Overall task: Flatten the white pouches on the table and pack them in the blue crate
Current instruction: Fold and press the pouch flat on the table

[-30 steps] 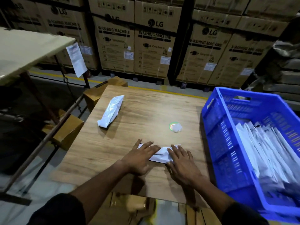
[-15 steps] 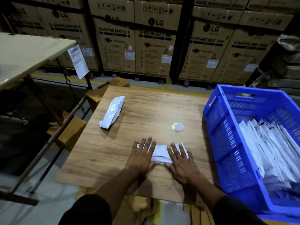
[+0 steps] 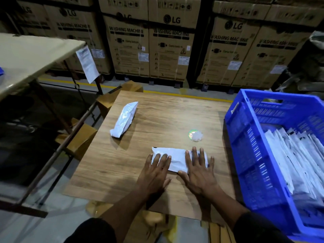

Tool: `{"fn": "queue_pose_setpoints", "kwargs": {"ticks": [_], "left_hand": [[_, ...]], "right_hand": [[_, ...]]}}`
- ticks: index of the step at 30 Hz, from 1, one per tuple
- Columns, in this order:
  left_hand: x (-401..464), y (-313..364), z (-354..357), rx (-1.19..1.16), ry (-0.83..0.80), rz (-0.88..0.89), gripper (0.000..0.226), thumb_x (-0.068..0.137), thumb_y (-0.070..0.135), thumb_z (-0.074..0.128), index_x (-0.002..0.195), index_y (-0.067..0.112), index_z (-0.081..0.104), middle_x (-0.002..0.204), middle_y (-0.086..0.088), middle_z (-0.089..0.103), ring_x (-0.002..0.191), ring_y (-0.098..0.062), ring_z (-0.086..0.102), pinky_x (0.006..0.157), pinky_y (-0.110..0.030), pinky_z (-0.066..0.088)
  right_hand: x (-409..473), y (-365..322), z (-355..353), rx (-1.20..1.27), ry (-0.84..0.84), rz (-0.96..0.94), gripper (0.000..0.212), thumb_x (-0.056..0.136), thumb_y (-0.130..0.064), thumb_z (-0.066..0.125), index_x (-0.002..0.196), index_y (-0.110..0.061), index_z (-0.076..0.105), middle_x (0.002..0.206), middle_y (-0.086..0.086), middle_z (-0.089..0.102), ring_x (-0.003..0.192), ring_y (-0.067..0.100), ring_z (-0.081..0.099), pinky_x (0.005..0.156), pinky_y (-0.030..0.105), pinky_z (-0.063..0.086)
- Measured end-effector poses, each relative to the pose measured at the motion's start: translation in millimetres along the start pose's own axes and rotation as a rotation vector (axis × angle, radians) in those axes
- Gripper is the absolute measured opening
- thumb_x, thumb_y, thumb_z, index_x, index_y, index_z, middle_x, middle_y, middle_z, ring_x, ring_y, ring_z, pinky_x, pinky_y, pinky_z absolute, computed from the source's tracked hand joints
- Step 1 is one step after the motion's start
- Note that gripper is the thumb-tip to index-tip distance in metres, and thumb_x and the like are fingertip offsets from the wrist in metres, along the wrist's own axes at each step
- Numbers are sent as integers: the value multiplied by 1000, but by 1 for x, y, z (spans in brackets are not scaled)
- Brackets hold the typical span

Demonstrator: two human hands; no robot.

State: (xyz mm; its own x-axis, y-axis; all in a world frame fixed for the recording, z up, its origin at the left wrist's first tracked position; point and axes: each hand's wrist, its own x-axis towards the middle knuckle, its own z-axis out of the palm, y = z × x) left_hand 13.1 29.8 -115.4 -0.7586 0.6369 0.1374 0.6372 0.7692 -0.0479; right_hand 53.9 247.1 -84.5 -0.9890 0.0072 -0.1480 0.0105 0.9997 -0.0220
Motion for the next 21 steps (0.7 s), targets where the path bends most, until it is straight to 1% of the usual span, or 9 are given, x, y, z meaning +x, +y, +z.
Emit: {"fn": "queue_pose_setpoints", "kwargs": {"ticks": [2,4,7,9,11,14,18,20,21], "left_hand": [[3,-3,3,8,-26,-18,88,84,60,59,152,6,43,157,-18,40,142,-38,41,113,-57,37],[8,-5,4,-14,-11,-19,87,89,61,54,155,7,38,163,-17,30,149,-38,31,115,-56,35],[11,-4,3,-32,-12,-61,87,95,63,48,158,6,29,167,-17,19,154,-38,18,118,-55,30],[7,-3,5,-29,-31,-81,86,96,61,43,158,4,28,168,-17,13,154,-38,14,115,-55,33],[1,-1,7,-35,-57,-103,84,95,60,40,156,3,33,168,-17,12,154,-38,17,112,-54,37],[-5,0,6,-52,-78,-127,84,90,59,38,152,3,40,168,-18,12,152,-39,23,111,-56,37],[-7,-3,2,-11,-62,-81,77,87,55,40,145,5,48,168,-19,11,151,-41,23,115,-60,32],[-7,-4,0,9,-26,-50,67,87,52,43,132,6,58,166,-19,19,150,-41,27,114,-61,32],[-7,-4,0,12,5,-38,58,87,51,46,121,8,64,164,-19,27,148,-41,31,113,-61,33]], "right_hand": [[0,-6,-1,-45,33,-137,79,98,-66,25,159,-17,17,167,8,7,153,37,3,113,71,10],[2,-14,1,-75,19,-257,73,101,-64,20,159,-20,18,167,2,10,154,32,4,113,69,17],[9,-14,8,-25,-32,-199,72,99,-68,11,160,-29,12,167,-4,6,154,29,2,114,66,15],[12,-9,15,-14,-50,-160,73,98,-70,8,159,-33,12,167,-4,5,153,31,3,112,67,16],[13,-3,18,-19,-64,-172,71,97,-71,10,159,-35,8,168,-5,0,153,30,-1,113,68,12],[16,4,19,-29,-40,-210,71,97,-72,10,157,-40,-8,165,-11,-17,151,26,-18,116,65,-1],[17,12,13,-6,-57,-247,70,97,-72,8,154,-41,-17,161,-18,-25,149,19,-26,117,60,-7],[16,15,11,14,-66,-273,70,97,-73,7,155,-42,-16,160,-21,-26,148,15,-28,117,58,-10],[15,15,10,45,-73,-281,71,95,-74,5,156,-41,-14,160,-23,-24,147,12,-29,118,57,-11]]}}
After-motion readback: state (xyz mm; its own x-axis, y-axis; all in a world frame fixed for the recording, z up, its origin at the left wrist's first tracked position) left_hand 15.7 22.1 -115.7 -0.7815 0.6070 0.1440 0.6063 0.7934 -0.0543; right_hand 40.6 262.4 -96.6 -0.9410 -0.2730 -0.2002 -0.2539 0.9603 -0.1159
